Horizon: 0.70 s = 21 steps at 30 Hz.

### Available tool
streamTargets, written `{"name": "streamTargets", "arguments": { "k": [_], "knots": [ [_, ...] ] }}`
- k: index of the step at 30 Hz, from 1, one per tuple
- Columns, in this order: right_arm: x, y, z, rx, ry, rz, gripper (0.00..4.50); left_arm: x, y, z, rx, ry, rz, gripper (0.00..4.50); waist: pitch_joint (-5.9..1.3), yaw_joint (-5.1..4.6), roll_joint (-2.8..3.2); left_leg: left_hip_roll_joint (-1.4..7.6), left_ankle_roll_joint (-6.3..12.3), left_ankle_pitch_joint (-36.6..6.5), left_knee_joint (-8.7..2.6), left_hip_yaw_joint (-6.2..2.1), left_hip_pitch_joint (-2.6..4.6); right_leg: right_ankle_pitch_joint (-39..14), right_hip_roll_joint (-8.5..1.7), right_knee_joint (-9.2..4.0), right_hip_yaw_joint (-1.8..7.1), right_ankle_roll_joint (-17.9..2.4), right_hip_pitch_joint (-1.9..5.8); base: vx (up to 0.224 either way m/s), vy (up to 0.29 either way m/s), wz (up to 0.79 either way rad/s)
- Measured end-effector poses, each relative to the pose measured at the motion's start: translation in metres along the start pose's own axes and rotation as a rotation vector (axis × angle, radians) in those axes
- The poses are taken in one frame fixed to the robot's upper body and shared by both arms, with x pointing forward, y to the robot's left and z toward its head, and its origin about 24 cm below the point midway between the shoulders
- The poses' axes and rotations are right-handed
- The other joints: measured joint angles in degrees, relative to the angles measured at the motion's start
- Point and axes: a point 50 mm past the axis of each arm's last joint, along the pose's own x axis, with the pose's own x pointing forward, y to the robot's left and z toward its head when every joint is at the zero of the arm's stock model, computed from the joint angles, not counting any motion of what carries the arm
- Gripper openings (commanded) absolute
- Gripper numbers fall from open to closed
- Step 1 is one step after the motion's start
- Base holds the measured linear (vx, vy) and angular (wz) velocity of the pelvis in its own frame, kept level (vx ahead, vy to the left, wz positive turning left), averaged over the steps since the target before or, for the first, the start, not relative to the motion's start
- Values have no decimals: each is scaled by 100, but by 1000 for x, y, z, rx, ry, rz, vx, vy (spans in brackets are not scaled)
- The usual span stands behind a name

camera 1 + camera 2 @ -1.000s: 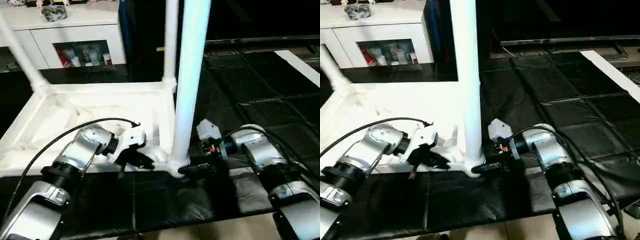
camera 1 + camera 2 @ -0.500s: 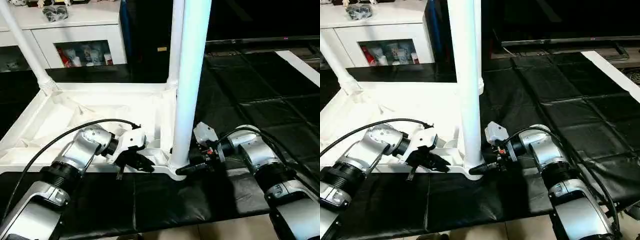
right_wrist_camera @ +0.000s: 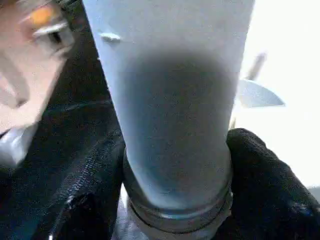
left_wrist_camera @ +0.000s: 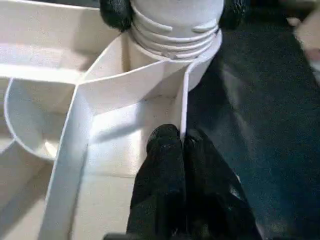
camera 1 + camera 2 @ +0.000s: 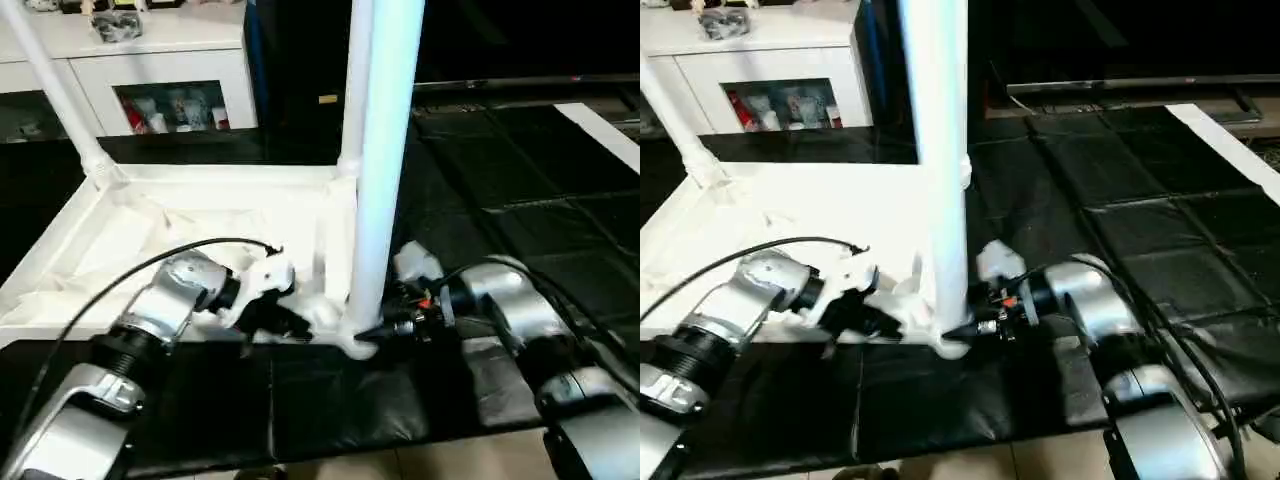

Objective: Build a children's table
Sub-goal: Rotate leg to tighten

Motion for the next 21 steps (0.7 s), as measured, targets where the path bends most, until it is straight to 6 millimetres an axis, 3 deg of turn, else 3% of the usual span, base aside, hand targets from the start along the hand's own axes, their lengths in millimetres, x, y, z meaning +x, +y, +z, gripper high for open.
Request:
{"name": "streamTargets", "arguments": {
  "k": [7, 9, 13, 17, 19, 21],
  "knots": [
    [14, -21, 2, 178, -89, -431, 268, 18, 16, 8, -210, -69, 252, 0, 2, -374, -2, -2, -2, 1, 2, -17, 24, -20, 0, 7, -10, 34, -7, 0, 0, 0],
    [18, -27, 6, 204, -96, -530, 266, 24, 21, 13, -247, -76, 306, 0, 2, -428, -1, -3, -3, 1, 0, -18, 24, -20, 1, 7, -10, 33, -14, 0, 0, 0],
    [27, -35, 13, 232, -104, -720, 265, 37, 27, 22, -318, -112, 428, 0, 2, -457, 0, -5, -3, 1, -2, -22, 13, -20, 1, 3, -13, 34, -18, 0, 0, 0],
    [28, -35, 14, 218, -114, -749, 265, 38, 27, 24, -327, -120, 435, 0, 1, -456, 2, -6, -2, 1, -4, -22, 6, -20, 1, -7, -12, 34, -19, 0, 0, 0],
    [27, -35, 14, 220, -123, -753, 321, 37, 27, 25, -322, -122, 435, 0, 1, -447, 2, -6, -3, 0, -7, -22, 0, -18, 1, -7, -12, 30, -21, 0, 0, 0],
    [27, -34, 14, 221, -130, -754, 335, 37, 27, 26, -319, -122, 434, 0, 1, -437, 2, -6, -4, -1, -13, -22, 0, -8, 1, -8, -12, 14, -22, 0, 0, 0]
  ]
}}
